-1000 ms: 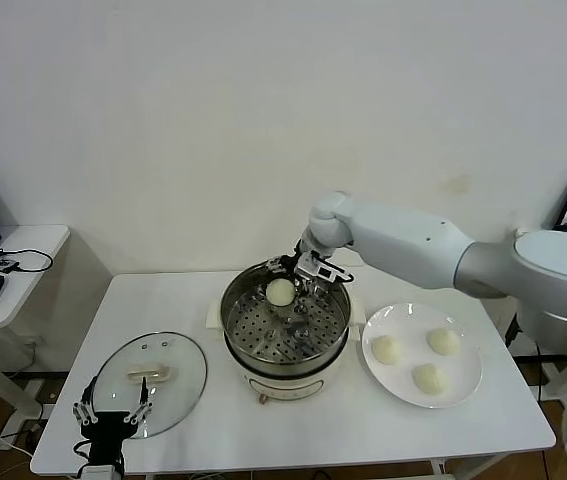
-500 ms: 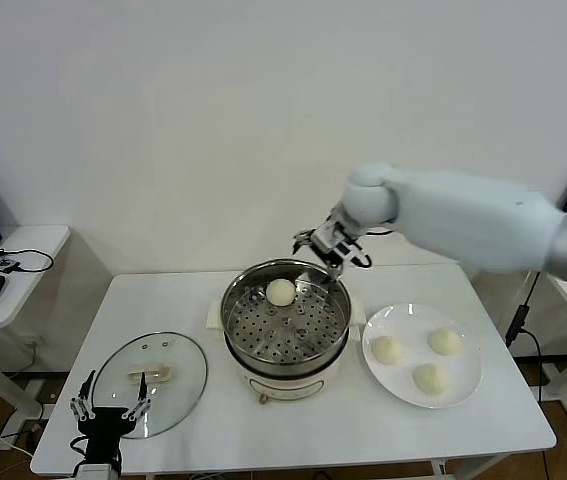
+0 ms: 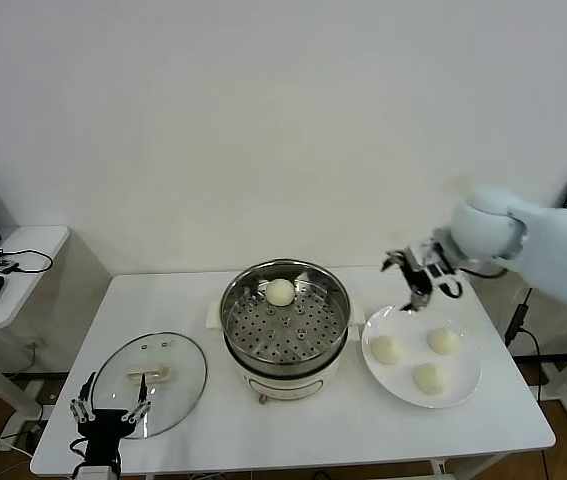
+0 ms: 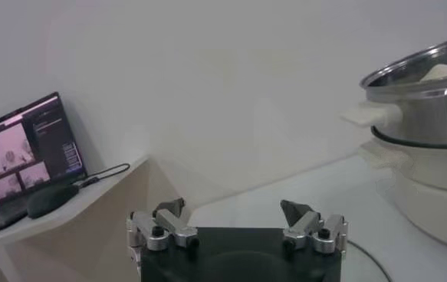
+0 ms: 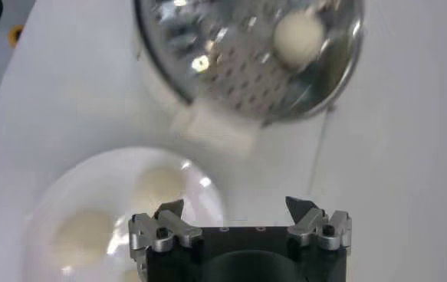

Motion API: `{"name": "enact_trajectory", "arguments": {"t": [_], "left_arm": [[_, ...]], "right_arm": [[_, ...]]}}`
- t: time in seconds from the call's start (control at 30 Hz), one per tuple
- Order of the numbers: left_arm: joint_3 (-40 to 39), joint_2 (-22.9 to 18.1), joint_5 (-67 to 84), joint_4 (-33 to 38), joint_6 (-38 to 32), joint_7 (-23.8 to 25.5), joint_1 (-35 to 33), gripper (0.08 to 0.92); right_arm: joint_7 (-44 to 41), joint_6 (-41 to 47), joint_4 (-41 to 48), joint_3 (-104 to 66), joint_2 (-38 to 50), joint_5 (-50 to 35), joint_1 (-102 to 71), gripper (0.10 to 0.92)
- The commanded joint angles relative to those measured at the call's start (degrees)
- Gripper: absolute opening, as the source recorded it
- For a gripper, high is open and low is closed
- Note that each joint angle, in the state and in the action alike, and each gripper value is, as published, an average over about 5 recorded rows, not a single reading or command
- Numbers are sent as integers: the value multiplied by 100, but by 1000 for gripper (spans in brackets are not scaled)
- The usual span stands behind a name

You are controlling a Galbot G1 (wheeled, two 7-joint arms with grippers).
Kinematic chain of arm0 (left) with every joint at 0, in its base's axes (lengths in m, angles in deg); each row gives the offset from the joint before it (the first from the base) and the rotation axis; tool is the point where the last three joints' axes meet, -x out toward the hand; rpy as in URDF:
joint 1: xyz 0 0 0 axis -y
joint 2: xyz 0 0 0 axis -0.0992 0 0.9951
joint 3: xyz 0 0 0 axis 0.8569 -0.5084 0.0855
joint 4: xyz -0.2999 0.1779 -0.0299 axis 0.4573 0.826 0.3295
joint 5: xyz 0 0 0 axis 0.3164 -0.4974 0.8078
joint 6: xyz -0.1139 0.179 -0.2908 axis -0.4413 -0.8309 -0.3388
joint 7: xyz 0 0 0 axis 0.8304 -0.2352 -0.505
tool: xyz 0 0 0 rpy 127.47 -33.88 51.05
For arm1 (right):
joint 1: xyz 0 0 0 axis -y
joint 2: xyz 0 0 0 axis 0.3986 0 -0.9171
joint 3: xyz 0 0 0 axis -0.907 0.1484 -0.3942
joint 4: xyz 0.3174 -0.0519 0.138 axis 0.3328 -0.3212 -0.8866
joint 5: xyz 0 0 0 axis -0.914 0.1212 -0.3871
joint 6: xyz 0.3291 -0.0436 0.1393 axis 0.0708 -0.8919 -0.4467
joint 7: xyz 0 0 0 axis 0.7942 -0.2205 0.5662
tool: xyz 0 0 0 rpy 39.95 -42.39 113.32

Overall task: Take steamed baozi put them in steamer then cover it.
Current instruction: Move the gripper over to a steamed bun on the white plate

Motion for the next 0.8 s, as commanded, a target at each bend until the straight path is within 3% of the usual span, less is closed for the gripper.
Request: {"name": "enact_trajectory", "arguments": {"t": [0.03,0.8], "left_arm": [[20,-16,-4,-55,-1,0,6,823],[160,-37,-2,-182,10,15,42,823]], "right_arm": [[-14,136,110,-875,529,563,-1486,823],[412,-151,1691,-2344,-1022,1254,-3584,823]]}}
